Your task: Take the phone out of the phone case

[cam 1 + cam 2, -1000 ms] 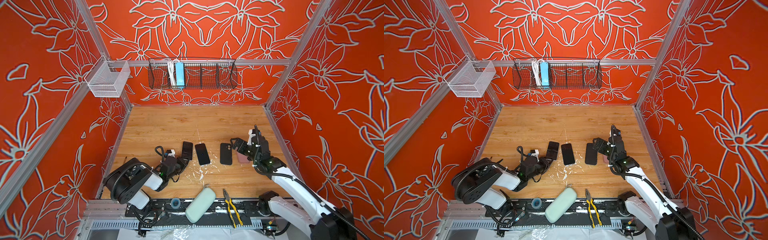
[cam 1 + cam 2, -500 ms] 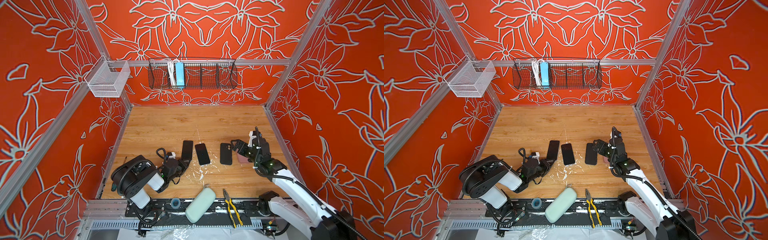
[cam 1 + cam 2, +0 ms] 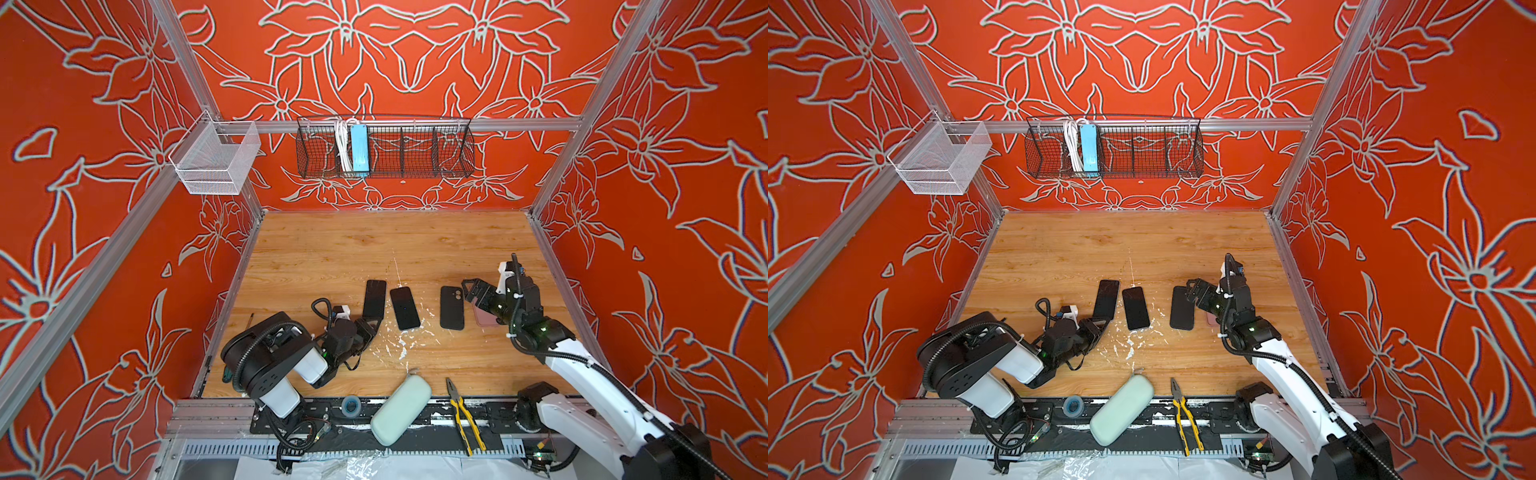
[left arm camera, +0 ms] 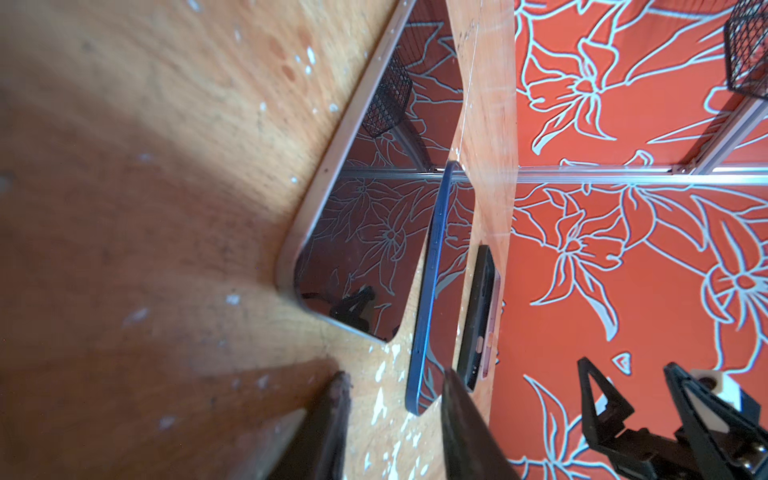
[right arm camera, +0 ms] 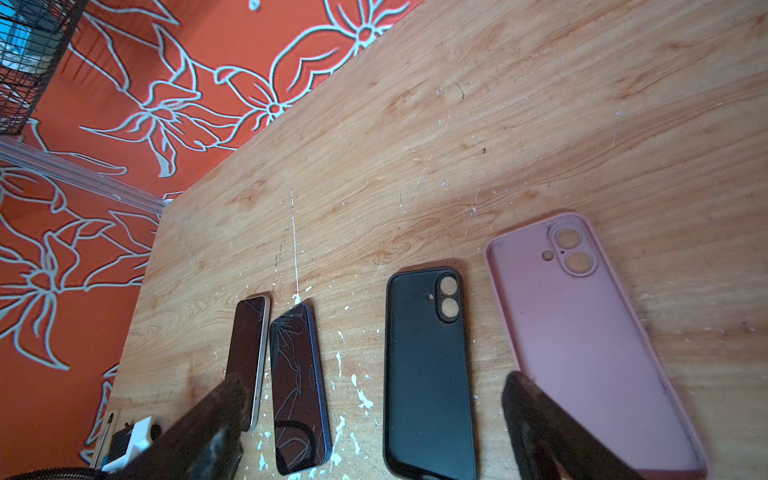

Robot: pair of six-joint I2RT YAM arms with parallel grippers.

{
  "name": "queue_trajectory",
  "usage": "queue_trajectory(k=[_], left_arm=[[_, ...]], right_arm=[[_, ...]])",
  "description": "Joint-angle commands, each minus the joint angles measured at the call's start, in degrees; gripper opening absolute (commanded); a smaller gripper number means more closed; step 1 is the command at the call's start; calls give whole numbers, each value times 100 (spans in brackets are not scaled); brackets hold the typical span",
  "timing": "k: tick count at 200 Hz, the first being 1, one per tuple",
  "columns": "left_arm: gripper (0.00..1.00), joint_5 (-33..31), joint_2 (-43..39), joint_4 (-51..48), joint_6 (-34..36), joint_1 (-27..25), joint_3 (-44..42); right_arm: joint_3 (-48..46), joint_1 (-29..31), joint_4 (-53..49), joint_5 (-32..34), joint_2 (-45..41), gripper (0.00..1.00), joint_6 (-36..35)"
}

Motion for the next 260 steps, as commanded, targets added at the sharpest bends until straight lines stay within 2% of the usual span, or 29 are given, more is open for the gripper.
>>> queue_trajectory(k=[1,59,94,109,138,152,167,186,212,237,260], left_arm=[[39,-130,-209,-210,-5,-63,-131],[47,-297,-1263,-1644,132,-179,-54],[52,-412,-2525,-3983,788,-188,662],[62,-620,-3212,-4798,1205,-188,910],[92,-1331,-4619,-5745,1850,-177,1013],[100,-1547,-5162,-5938,2202,-149,1025],[97,-1656,-5555,-6347,2553,-59,1218],[97,-1532,-5650,-6826,3006,257,1638],[97,-979,-5391,-7199,3764,880,2281],[97,-696,-4979,-7346,4301,1385,2756],[97,-524,-4581,-7327,4514,1693,3004]], right_arm=[[6,-69,-135,-43,-142,98,-60],[97,-78,-245,-131,-198,98,-210],[290,-77,-254,-250,6,98,-591],[458,-84,-232,-319,221,98,-826],[815,-93,-246,-496,561,98,-1164],[968,-115,-232,-570,680,98,-1257],[1116,-130,-246,-656,799,98,-1340],[1318,-170,-261,-829,997,98,-1430],[1613,-235,-371,-1092,1335,98,-1582],[1729,-297,-542,-977,1464,98,-1774],[1670,-389,-663,-833,1435,98,-1970]])
